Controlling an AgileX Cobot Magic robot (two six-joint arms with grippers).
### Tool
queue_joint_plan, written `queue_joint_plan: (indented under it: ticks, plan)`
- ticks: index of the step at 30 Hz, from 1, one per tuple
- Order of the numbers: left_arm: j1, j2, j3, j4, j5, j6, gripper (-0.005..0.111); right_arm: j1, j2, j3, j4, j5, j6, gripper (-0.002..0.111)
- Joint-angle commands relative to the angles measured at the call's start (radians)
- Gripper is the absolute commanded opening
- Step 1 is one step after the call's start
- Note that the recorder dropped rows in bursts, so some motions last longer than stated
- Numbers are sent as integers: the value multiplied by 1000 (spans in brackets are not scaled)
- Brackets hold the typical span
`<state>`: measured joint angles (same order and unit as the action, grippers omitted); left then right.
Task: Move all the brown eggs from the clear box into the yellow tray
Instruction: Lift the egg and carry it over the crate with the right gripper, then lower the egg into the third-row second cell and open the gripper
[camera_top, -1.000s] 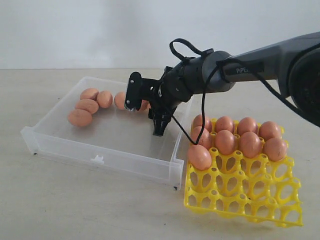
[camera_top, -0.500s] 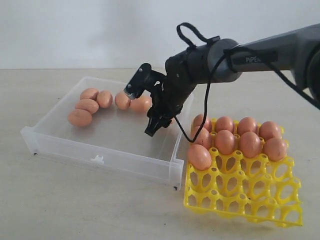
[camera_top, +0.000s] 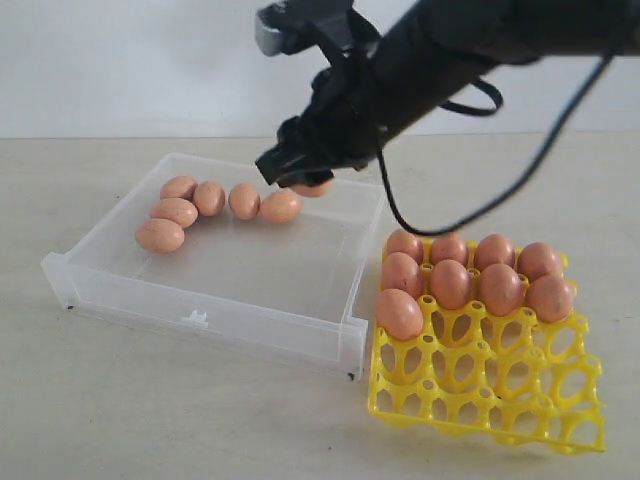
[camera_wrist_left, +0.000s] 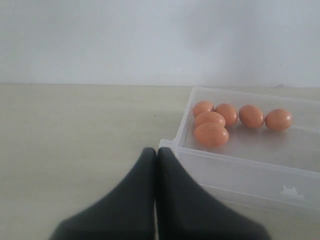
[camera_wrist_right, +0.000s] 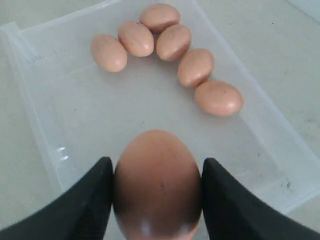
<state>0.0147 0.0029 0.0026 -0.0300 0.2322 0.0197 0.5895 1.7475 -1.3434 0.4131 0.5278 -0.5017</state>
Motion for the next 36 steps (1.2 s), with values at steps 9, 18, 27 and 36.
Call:
queue_joint_plan:
  ticks: [9, 18, 27, 36]
  plan:
    - [-4, -3, -3, -5, 0, 1, -4, -1, -513, 1052, 514, -1435, 249, 0]
    - [-4, -3, -3, -5, 0, 1, -4, -338, -477, 865, -1550, -1250, 1551, 0]
    - [-4, -3, -3, -5, 0, 1, -4, -581, -108, 638, -2157, -1703, 1813, 0]
    - [-4, -3, -3, -5, 0, 1, -4, -601, -27, 633, -2157, -1414, 1680, 0]
